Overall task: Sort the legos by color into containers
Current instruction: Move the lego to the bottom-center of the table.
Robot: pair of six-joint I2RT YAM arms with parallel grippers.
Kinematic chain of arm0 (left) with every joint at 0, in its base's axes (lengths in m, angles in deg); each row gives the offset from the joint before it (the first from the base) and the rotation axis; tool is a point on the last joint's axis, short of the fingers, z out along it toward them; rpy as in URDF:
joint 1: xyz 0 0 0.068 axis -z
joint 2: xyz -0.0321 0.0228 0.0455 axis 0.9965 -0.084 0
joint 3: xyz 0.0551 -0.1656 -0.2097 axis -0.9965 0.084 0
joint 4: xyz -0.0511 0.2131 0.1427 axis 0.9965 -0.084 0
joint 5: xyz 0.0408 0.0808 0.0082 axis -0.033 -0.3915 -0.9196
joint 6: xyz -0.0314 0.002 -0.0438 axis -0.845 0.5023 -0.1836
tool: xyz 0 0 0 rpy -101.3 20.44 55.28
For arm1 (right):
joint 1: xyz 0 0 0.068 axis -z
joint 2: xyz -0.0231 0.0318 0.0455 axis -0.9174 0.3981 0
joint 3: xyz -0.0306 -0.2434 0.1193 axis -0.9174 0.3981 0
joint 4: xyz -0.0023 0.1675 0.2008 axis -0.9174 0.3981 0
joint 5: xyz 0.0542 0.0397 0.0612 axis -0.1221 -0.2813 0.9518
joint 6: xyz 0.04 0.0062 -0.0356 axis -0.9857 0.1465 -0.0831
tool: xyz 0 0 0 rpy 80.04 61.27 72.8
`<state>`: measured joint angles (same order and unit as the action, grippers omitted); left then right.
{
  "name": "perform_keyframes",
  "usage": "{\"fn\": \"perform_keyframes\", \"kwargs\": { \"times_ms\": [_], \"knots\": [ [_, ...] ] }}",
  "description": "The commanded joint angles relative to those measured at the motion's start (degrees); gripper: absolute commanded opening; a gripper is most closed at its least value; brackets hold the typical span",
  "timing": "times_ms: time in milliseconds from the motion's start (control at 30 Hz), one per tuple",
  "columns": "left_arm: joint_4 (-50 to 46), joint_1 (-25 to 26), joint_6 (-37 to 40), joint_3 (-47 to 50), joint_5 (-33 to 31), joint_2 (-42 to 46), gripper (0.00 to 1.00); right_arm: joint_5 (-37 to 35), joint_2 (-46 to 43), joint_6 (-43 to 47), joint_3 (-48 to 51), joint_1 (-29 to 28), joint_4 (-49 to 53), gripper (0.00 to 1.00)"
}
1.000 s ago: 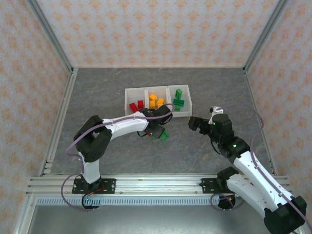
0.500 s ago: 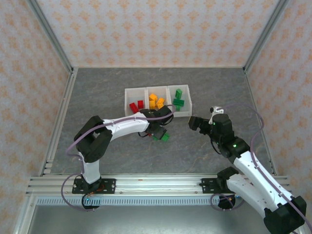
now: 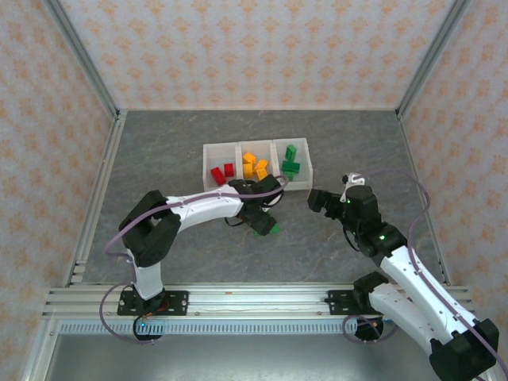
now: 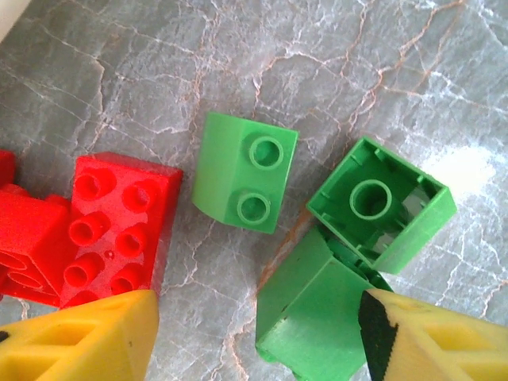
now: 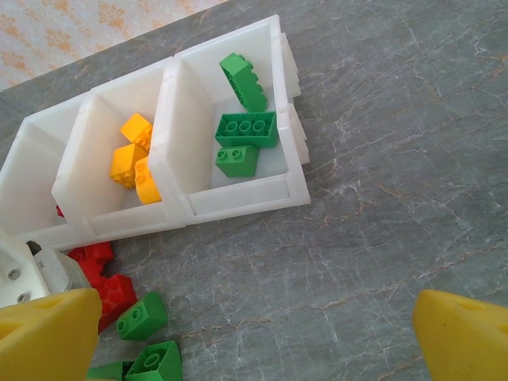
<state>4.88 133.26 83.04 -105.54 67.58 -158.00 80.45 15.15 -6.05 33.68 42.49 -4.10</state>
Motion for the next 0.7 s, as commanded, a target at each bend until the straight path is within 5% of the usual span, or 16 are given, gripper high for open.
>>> {"fn": "perform_keyframes", "kwargs": {
  "times_ms": [0,433,667],
  "knots": [
    [-3.5,0.4,2.7,0.4,0.9,2.0,0.74,-1.8,-0.3,-0.4,0.4,0.1,-0.9,1.00],
    [-4.6,3.7,6.7,1.2,2.6,1.7,0.83,-2.0,-0.1,-0.2,0.6,0.1,-1.0,1.00],
    [-4.1,5.1,-3.7,0.6,-2.7,3.3,0.86,-1.9,0.4,-0.1,0.5,0.1,-1.0,1.00]
  ]
}}
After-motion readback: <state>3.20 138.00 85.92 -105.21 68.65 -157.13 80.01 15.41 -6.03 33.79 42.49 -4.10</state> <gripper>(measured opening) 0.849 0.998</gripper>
